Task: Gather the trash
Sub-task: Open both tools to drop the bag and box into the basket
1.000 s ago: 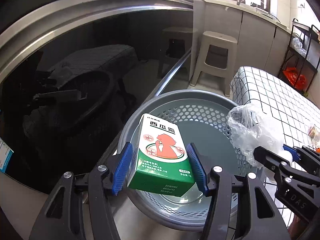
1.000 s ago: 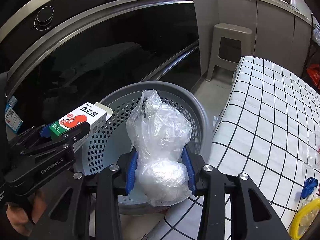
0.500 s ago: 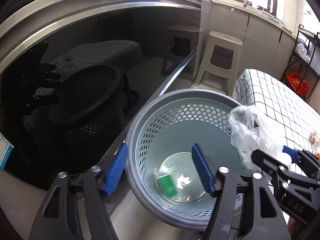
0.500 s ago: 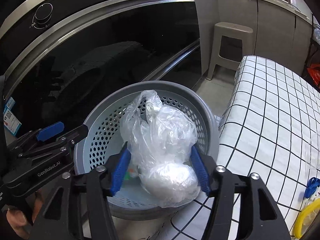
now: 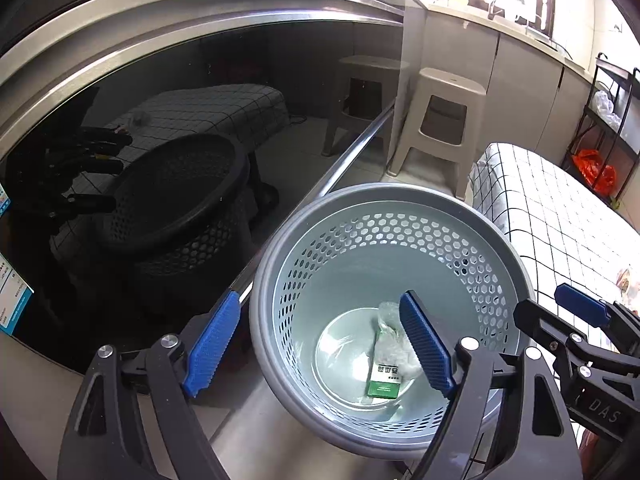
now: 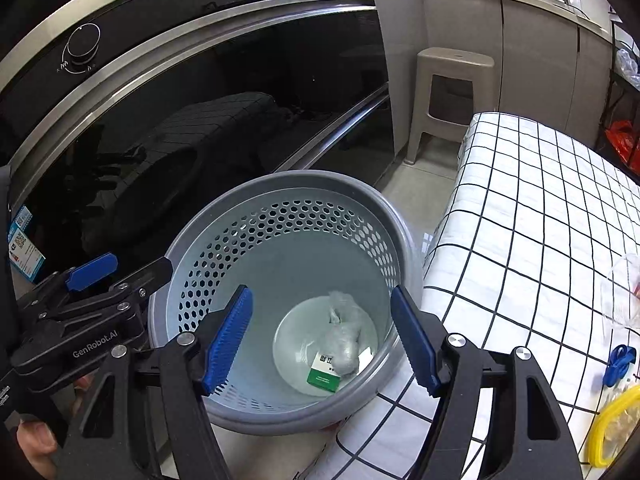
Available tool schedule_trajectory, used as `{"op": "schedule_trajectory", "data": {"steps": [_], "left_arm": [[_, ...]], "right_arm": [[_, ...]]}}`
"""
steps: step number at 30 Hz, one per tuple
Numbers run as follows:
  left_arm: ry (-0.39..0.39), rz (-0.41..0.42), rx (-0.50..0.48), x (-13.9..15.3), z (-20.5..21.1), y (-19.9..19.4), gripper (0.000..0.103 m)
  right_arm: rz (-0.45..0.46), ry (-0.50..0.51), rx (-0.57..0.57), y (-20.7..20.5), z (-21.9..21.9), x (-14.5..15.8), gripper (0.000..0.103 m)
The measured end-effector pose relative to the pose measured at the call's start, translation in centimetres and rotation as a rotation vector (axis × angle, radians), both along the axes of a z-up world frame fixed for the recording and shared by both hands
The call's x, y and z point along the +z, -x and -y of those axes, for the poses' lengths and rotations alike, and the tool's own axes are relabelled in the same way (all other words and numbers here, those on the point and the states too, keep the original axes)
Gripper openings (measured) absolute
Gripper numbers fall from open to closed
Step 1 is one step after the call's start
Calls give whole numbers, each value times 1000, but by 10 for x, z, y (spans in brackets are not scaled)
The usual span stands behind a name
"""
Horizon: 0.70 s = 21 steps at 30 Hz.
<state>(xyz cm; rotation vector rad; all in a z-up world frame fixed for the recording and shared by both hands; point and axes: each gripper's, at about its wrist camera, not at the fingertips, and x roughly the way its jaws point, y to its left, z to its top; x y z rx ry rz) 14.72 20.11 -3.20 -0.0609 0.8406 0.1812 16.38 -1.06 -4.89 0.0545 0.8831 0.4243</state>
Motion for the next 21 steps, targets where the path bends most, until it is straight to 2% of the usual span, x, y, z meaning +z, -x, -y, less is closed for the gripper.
{"op": "schedule_trajectory", "data": {"steps": [11,21], "left_arm": [[15,45,-28,11,13,12,94],[28,61,-72,15,36,21,95]], "right_arm": [[23,11,-59,20,26,7,68],[41,18,-151,54,74,16,68]]}}
